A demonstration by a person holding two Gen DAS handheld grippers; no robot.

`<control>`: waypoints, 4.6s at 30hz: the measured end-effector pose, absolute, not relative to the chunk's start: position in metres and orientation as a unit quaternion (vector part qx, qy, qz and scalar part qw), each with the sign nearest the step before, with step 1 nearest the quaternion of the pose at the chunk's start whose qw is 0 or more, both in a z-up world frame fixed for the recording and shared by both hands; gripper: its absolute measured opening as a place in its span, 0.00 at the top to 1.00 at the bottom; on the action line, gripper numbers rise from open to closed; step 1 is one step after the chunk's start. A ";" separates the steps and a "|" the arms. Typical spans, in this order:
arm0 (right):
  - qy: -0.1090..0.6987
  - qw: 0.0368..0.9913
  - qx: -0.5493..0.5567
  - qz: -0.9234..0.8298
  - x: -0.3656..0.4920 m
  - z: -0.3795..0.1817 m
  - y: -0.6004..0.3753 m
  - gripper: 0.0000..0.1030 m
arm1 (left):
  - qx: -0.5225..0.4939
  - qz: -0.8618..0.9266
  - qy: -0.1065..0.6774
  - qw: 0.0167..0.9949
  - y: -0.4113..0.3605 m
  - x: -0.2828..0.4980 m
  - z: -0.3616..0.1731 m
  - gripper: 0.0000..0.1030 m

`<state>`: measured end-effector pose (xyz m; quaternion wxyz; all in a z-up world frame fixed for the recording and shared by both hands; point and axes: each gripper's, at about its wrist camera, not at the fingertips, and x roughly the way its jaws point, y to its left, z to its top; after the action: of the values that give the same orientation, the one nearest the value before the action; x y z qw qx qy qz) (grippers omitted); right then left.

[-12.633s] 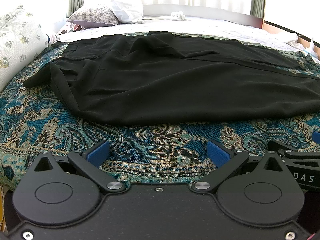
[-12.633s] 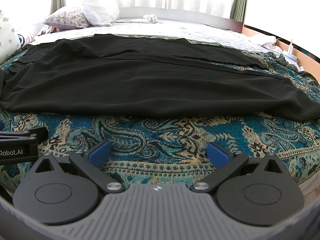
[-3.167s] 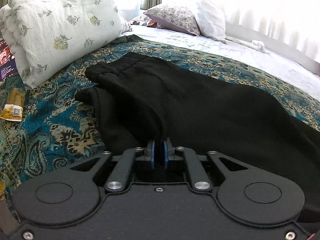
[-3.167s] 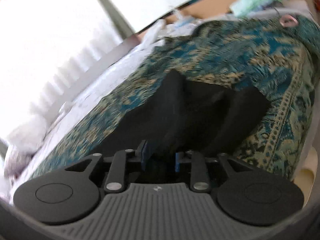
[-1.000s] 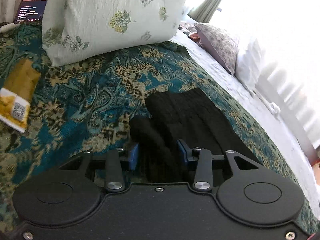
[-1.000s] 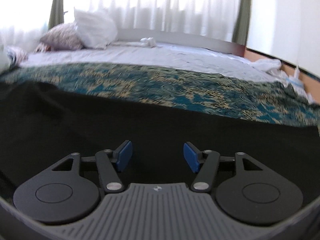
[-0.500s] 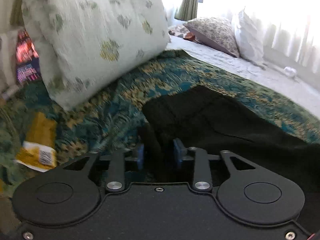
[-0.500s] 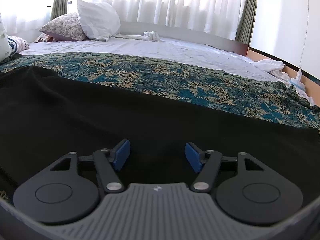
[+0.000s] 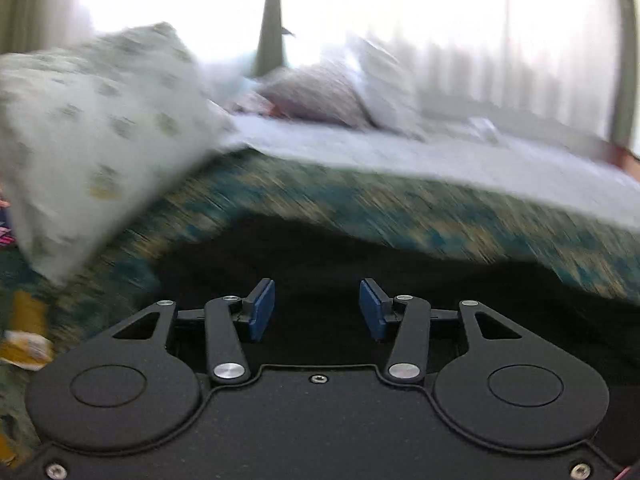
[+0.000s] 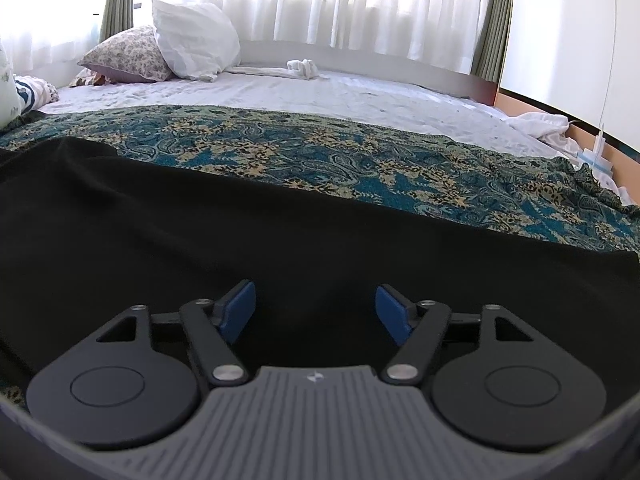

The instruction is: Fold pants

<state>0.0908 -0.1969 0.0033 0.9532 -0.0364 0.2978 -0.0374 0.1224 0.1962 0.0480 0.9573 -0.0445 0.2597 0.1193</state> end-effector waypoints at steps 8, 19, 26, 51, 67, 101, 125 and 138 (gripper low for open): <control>0.305 0.949 0.081 0.005 0.109 0.038 -0.209 0.21 | 0.027 0.097 0.311 0.945 0.167 0.092 0.006 0.59; 0.397 0.888 0.186 0.138 0.251 0.064 -0.147 0.21 | 0.027 0.037 0.241 0.969 0.154 0.058 0.053 0.65; 0.472 0.855 0.161 0.143 0.312 0.050 -0.089 0.22 | 0.011 -0.099 0.282 0.954 0.098 0.083 0.022 0.63; 0.368 0.920 0.104 0.085 0.320 0.059 -0.081 0.98 | 0.030 -0.119 0.271 0.955 0.087 0.065 -0.007 0.64; 0.427 0.882 0.117 0.163 0.275 0.022 -0.142 0.72 | 0.026 -0.121 0.267 0.956 0.091 0.061 -0.008 0.63; 0.152 0.877 0.327 -0.317 -0.050 -0.010 -0.459 0.35 | 0.048 -0.103 0.282 0.953 0.081 0.068 -0.005 0.46; 0.167 0.892 0.325 -0.266 -0.025 -0.016 -0.500 0.29 | 0.083 -0.217 0.301 0.925 -0.103 0.046 -0.007 0.18; 0.251 0.900 0.265 -0.238 0.004 0.002 -0.504 0.90 | 0.028 -0.199 0.321 0.925 -0.065 0.056 0.011 0.24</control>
<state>0.0037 -0.5040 0.0019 0.8999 0.2650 0.2514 -0.2382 0.0564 -0.0650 0.0109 0.9254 0.0280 0.3212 -0.1994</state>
